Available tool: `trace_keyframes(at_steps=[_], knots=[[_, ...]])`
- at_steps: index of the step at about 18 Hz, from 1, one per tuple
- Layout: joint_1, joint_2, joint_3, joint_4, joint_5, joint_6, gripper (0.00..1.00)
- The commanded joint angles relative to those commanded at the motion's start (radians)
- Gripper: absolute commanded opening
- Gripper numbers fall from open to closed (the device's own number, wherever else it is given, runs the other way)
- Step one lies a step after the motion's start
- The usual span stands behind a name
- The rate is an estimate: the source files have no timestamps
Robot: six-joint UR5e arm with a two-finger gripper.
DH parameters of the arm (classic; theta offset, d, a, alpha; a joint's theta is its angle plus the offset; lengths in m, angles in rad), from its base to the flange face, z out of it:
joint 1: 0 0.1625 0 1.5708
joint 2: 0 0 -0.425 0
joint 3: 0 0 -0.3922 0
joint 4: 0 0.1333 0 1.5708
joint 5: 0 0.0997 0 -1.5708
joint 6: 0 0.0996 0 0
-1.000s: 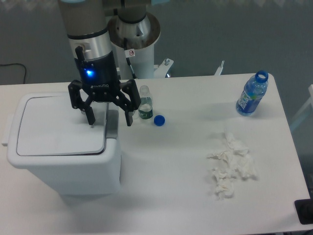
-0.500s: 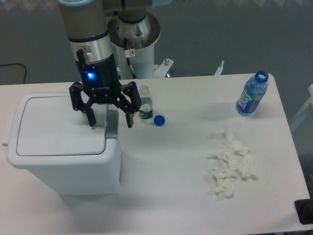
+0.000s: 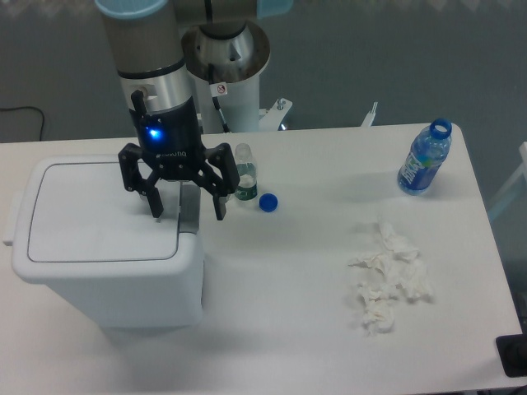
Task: Close the trash can
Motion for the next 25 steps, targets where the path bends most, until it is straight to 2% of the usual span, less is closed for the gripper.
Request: trace_keyframes(at_steps=[18, 25], knots=[[0.011, 0.011, 0.005, 0.000, -0.003, 0.024, 1.00], [0.130, 0.017, 0.008, -0.003, -0.009, 0.129, 1.00]])
